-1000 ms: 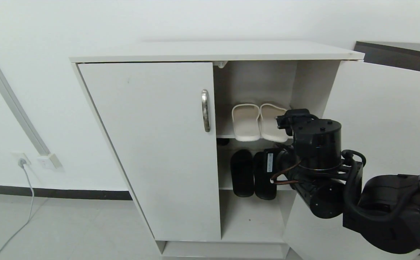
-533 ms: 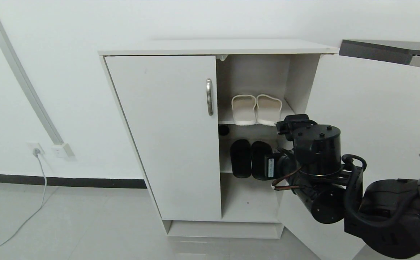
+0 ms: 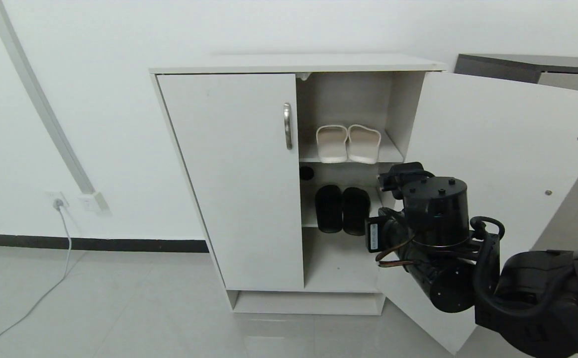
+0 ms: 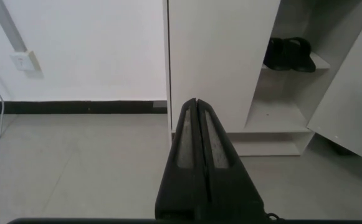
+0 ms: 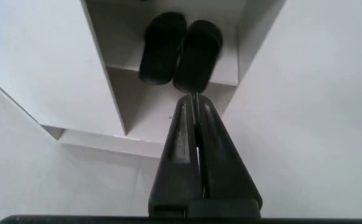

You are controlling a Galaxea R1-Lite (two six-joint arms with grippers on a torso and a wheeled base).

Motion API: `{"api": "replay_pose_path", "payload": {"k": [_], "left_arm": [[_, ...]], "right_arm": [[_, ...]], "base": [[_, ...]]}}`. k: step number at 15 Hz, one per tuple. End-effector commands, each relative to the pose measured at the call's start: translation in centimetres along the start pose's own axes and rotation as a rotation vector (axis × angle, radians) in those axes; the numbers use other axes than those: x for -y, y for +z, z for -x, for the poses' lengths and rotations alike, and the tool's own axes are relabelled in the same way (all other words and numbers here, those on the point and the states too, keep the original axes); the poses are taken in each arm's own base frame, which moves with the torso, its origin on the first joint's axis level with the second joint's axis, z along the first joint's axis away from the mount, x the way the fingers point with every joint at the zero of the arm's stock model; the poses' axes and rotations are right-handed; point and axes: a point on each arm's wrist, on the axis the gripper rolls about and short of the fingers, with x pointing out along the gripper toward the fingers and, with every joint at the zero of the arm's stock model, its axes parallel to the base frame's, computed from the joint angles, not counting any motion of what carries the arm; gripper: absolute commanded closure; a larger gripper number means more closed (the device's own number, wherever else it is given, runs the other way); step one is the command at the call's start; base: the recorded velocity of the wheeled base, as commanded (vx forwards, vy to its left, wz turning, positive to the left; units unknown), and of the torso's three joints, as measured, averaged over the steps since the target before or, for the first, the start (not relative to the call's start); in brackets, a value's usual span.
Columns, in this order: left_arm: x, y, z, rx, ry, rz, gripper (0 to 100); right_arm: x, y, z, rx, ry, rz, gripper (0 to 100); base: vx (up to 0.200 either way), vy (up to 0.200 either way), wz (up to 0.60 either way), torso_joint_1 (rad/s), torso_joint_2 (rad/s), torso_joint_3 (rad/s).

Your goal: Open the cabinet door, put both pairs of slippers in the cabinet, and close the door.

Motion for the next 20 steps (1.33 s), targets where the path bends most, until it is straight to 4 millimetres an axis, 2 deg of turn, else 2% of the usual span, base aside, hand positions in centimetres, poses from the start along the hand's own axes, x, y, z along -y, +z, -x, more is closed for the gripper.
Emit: {"api": "replay_pose_path", "payload": {"k": [1,13,17,20], "left_arm": [[0.0,0.0,0.0,0.001,0.0,0.0,100],[0.0,0.0,0.0,-0.001,0.0,0.0,100],[0.0,0.0,0.0,-0.001,0.0,0.0,100],[0.0,0.0,0.0,-0.001,0.0,0.0,100]], "right_arm": [[-0.1,-0.1,-0.1,0.001,0.002,-0.001,100],[-0.2,-0.8,-0.2,-0.009,0.013,0.018,100],[-0.1,-1.1,-0.3,-0.015,0.012,0.021,100],[-0.4,-1.6,-0.4,-0.011,0.017,0.022,100]], "base": [[0.0,0.0,0.0,0.0,0.0,0.0],[0.0,0.0,0.0,0.0,-0.01,-0.003],[0.0,0.0,0.0,0.022,-0.22,-0.315],[0.0,0.0,0.0,0.033,-0.55,-0.36]]}}
